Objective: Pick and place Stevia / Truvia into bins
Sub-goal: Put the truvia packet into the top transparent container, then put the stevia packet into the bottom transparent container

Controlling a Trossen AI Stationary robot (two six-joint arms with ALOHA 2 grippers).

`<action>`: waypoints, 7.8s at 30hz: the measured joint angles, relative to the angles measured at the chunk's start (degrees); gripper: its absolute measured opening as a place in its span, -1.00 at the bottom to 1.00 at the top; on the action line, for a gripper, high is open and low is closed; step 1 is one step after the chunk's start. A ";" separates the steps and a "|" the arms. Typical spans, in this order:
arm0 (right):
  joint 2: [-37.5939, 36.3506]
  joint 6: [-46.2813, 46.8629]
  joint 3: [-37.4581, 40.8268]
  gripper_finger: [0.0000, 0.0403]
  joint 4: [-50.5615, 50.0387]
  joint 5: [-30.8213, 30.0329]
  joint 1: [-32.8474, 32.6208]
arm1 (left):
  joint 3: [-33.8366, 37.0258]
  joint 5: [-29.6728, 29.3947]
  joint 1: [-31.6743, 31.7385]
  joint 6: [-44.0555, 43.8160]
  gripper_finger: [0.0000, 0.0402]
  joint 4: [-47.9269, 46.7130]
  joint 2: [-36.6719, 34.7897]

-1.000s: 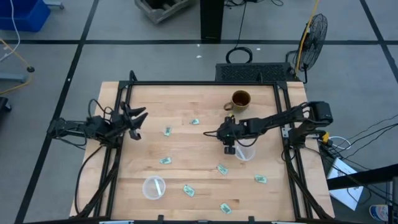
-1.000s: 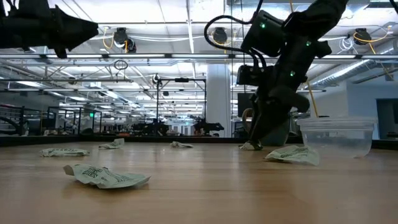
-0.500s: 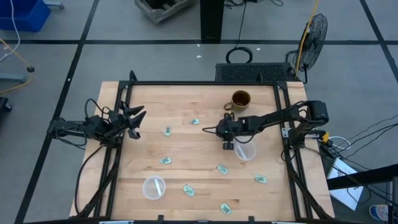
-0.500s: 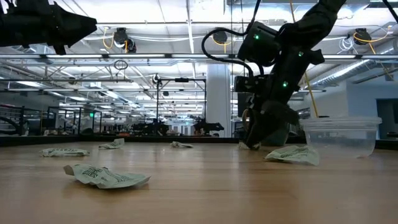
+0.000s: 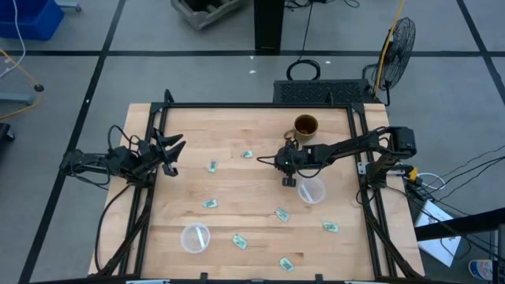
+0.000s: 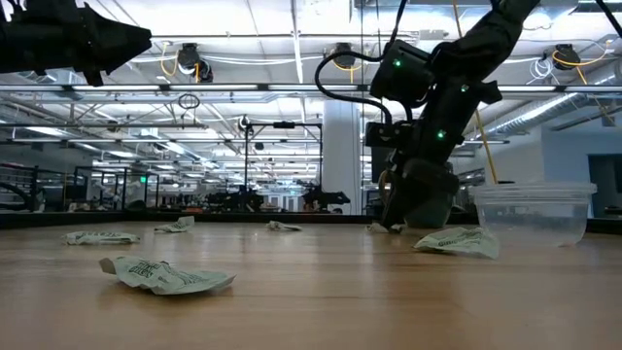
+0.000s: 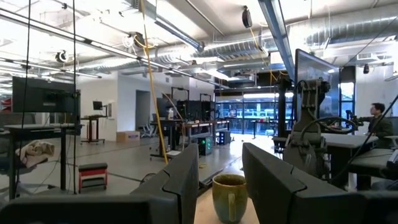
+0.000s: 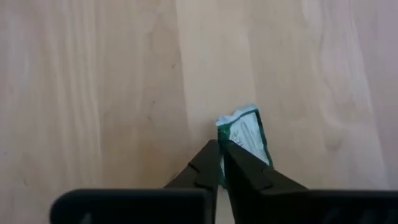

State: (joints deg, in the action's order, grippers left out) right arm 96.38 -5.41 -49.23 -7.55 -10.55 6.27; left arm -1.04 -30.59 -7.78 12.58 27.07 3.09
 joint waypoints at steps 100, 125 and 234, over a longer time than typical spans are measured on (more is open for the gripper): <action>-34.32 9.17 13.44 -0.65 3.07 -8.77 -11.13 | -34.39 15.19 9.87 -20.32 -0.36 -55.87 55.84; -34.32 6.23 13.44 -0.65 3.04 -8.79 -11.15 | -35.19 26.09 21.58 -11.37 -0.36 -47.24 76.49; -34.32 -16.84 24.96 -0.65 47.43 7.91 -5.10 | -44.31 40.72 -16.04 -60.12 -0.58 -44.66 69.96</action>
State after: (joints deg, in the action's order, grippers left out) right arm 62.06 -22.25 -24.27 39.88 -2.64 1.17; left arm -45.35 10.13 -23.81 -47.55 -17.59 73.06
